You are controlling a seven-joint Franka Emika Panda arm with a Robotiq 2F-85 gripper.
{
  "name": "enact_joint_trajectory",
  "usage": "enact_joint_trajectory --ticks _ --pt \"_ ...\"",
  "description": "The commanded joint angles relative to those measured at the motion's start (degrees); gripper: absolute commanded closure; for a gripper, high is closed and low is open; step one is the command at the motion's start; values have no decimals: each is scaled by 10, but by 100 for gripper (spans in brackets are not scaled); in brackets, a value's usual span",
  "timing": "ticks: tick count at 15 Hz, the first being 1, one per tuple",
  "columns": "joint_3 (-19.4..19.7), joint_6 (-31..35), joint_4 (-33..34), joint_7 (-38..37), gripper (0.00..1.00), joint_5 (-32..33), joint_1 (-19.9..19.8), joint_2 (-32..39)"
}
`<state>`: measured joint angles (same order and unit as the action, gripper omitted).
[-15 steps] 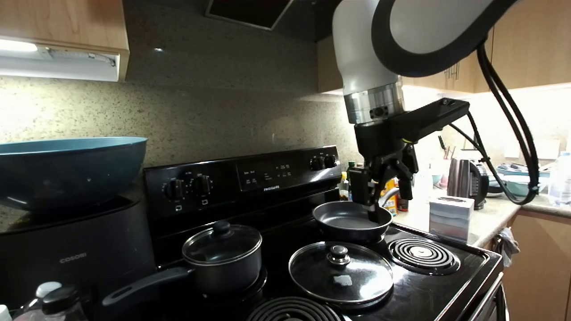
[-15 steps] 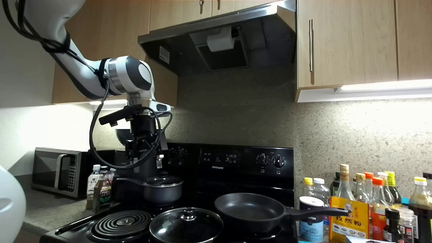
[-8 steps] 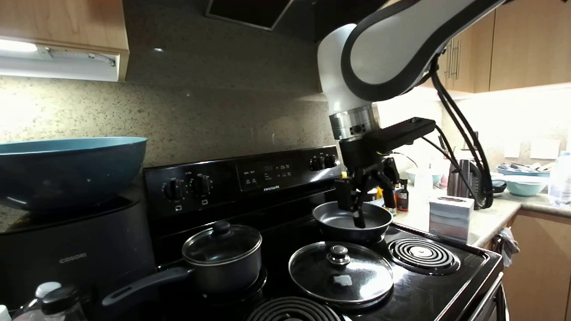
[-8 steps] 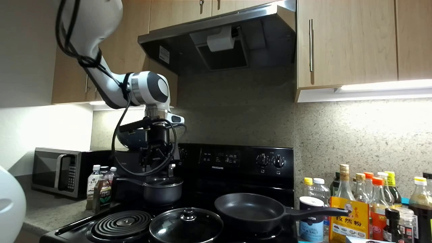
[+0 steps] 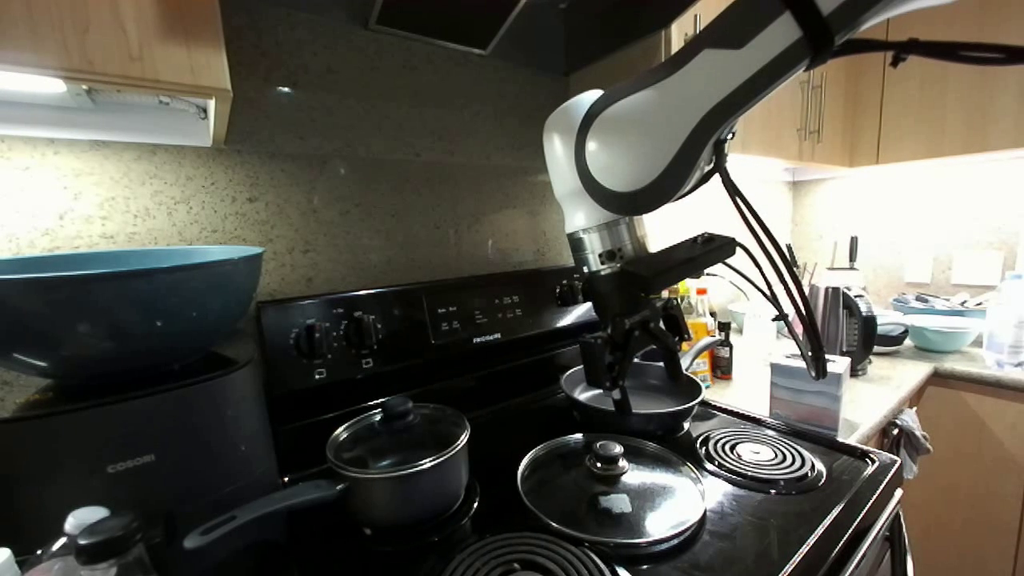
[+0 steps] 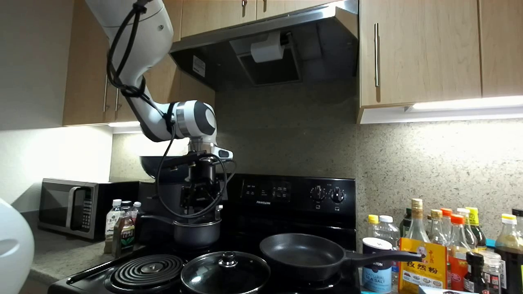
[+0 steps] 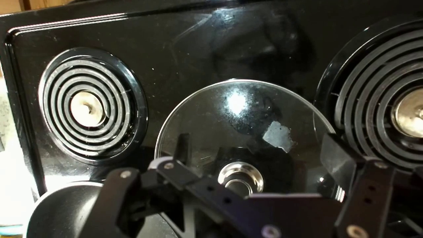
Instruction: Cover the pan with the clear lid
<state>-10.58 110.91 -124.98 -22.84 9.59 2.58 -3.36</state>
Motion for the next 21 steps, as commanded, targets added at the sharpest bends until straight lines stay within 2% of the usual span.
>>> enact_joint_trajectory --ticks 1,4,10,14,15,20,21 --pt "12 -1 1 0 0 1 13 0" --pt "15 13 17 40 0 8 17 35" --pt "37 -20 108 153 0 -23 17 145" --pt "57 -43 155 158 0 -28 13 194" --pt "57 -18 127 143 0 -14 22 175" --pt "65 -30 152 143 0 -17 21 197" --pt "62 -37 159 162 0 -27 18 204"
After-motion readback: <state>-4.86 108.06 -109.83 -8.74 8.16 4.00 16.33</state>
